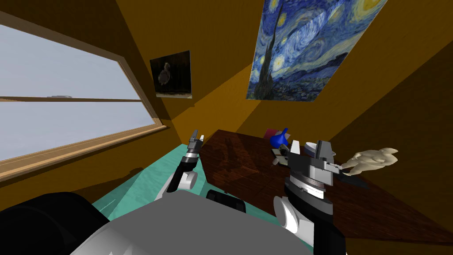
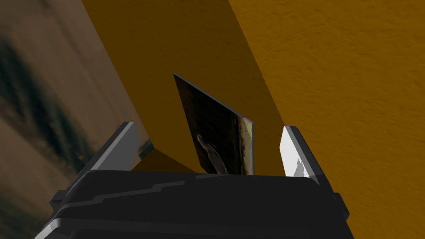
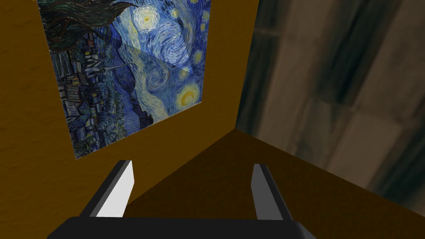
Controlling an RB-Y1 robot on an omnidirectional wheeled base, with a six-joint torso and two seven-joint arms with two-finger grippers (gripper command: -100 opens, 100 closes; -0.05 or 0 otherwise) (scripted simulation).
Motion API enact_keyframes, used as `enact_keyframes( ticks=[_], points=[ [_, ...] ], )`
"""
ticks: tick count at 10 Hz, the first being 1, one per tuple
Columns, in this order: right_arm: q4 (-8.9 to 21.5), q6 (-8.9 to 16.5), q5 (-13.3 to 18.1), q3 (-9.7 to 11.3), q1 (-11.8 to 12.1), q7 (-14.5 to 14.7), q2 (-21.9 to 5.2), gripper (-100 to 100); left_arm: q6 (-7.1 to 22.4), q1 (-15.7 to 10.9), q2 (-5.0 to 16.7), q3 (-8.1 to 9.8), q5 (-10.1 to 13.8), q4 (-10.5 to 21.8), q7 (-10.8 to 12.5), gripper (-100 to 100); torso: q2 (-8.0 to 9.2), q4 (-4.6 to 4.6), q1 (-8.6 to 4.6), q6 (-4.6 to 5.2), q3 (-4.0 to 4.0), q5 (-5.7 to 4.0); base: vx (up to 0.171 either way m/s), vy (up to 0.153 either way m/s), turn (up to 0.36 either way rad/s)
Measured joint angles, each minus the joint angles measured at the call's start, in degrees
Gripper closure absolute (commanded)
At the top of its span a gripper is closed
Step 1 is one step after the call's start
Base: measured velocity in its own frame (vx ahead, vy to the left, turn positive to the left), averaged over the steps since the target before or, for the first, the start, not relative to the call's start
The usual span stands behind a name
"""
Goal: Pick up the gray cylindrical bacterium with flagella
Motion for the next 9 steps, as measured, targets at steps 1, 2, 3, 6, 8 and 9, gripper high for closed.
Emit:
enact_keyframes(
  ticks=[1, 2, 3, 6, 8, 9],
  points=[
    [0.44, 0.20, 0.18, -0.22, -0.22, 0.19, -1.01, -100, 0.00, 0.00, 0.00, 0.00, 0.00, 0.00, 0.00, 0, 0.04, 0.01, -0.02, 0.00, 0.02, -0.01, -0.029, -0.004, -0.041],
    [0.56, 0.54, 0.64, 0.00, -0.02, 0.63, -1.95, -100, 0.00, 0.00, 0.00, 0.00, 0.00, 0.00, 0.00, 0, 0.09, 0.02, -0.03, 0.00, 0.05, -0.01, -0.035, -0.002, -0.033],
    [0.94, 0.99, 1.06, -0.06, -0.16, 1.09, -2.95, -100, 0.00, 0.00, 0.00, 0.00, 0.00, 0.00, 0.00, 0, 0.12, 0.03, -0.02, 0.00, 0.07, -0.01, -0.040, -0.004, -0.043],
    [2.41, 2.68, 2.72, -0.47, -0.43, 2.69, -6.29, -100, 0.00, 0.00, 0.00, 0.00, 0.00, 0.00, 0.00, 0, 0.15, 0.04, -0.04, 0.00, 0.09, -0.01, -0.041, -0.004, -0.045],
    [5.12, 3.21, 4.56, -0.39, -0.86, 4.39, -8.38, -100, 0.00, 0.00, 0.00, 0.00, 0.00, 0.00, 0.00, 0, 0.16, 0.03, -0.03, 0.00, 0.09, -0.01, -0.045, -0.007, -0.068],
    [5.73, 3.92, 5.71, -0.20, -0.79, 5.48, -9.42, -100, 0.00, 0.00, 0.00, 0.00, 0.00, 0.00, 0.00, 0, 0.17, 0.04, -0.05, 0.00, 0.10, -0.01, -0.044, -0.009, -0.056]
  ],
)
